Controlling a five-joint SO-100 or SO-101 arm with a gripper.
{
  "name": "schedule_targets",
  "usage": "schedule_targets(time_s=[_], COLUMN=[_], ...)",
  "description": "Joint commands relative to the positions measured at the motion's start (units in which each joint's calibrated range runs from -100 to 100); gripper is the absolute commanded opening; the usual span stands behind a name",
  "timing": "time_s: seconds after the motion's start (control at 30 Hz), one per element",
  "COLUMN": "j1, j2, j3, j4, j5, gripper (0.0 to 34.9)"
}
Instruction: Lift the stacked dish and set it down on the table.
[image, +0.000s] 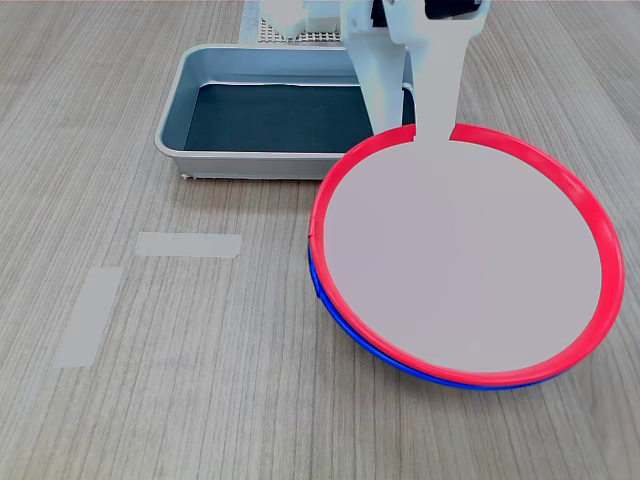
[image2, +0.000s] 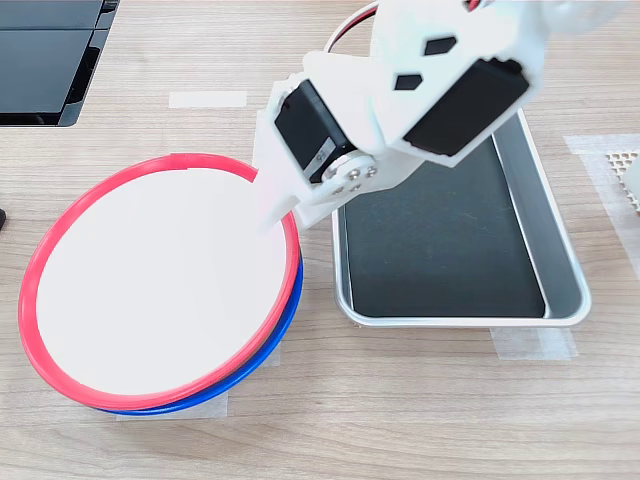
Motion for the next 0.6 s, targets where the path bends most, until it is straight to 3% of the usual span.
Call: schedule_targets(time_s=[0.0, 0.17, 0.27, 0.57], j1=[-0.61, -0.42, -0.24, -0.24], j2=[1.4, 5.07, 5.5, -0.22], j3=[-3.76, -6.76, -7.4, -6.03], j4=[-1.18, -1.18, -1.27, -1.27], j5=[0.15, 0.24, 0.44, -0.1], gripper=[10.7, 8.5, 0.3, 0.1])
